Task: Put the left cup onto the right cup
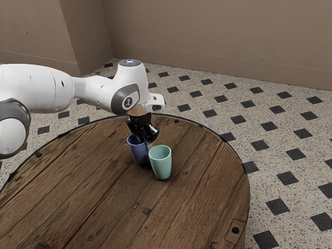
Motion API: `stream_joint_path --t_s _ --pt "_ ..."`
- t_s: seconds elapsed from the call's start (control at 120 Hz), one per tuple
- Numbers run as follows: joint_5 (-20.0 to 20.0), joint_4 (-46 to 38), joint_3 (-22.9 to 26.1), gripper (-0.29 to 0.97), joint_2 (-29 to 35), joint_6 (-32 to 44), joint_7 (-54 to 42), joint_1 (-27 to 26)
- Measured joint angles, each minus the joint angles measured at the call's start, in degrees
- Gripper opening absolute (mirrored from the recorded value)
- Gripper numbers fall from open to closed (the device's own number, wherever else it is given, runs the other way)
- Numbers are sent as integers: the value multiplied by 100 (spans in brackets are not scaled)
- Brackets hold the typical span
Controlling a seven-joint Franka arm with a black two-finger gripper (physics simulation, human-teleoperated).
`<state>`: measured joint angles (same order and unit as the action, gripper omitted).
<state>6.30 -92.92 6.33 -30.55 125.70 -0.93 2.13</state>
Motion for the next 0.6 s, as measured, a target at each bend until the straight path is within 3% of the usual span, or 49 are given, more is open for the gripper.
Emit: stream_joint_path --t_s 0.283,0.6 --pt "-3 0 0 -4 -9 36 -2 -2" --pt "18 0 0 -10 22 54 9 -9"
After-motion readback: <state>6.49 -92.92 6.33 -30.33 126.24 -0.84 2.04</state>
